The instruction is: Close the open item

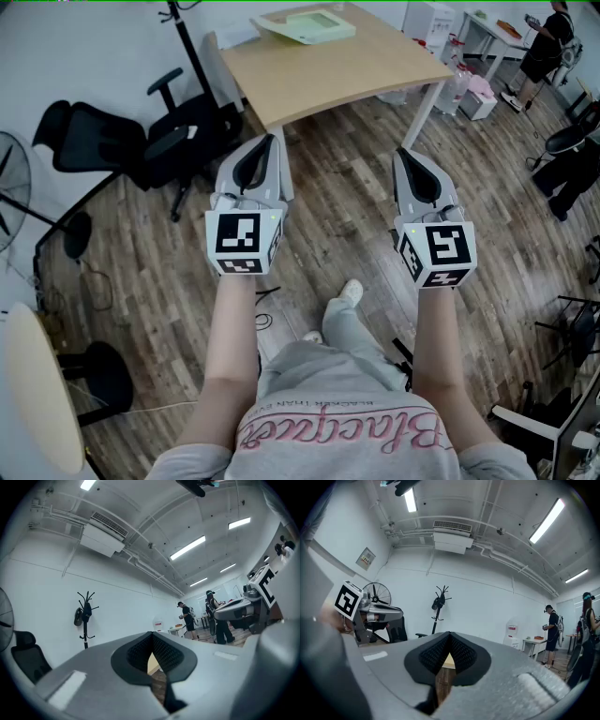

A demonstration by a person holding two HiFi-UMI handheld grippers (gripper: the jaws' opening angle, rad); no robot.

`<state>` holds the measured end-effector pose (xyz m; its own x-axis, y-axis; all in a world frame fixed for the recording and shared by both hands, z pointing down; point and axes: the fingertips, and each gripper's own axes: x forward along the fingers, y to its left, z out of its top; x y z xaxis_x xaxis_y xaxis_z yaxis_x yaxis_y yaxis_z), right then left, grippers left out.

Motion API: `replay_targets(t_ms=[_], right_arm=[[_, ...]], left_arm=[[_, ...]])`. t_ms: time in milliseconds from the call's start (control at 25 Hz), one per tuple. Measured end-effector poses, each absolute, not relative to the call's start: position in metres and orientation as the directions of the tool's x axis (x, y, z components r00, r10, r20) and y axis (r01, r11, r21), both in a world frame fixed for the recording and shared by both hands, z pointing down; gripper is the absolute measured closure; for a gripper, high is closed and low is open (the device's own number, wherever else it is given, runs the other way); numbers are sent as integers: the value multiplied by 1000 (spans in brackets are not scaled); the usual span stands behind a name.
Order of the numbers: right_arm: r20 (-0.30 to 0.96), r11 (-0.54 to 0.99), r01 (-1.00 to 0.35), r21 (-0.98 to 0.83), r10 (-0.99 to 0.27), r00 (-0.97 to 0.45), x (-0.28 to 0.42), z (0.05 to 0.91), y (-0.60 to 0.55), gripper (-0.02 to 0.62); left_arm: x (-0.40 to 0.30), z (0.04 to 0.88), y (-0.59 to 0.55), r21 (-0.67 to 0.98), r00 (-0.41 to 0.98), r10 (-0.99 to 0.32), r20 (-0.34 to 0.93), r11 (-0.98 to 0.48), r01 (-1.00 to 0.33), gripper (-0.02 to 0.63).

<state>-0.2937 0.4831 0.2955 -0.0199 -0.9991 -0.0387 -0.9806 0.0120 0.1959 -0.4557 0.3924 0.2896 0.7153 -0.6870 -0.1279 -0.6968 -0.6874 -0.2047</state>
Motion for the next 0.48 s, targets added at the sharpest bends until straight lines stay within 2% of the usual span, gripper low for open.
replay_targets(t_ms=[200,480], right_arm=[[-22,31,-979,203,-999,-36,-276,303,461,594],[-39,0,-984,179,-999,-7,-215,298,401,594]], left_arm=[[-435,291,370,-206,724,-676,-140,-695,-689,591],[-388,289,312,-206,713,-690,-125,-685,-699,591]])
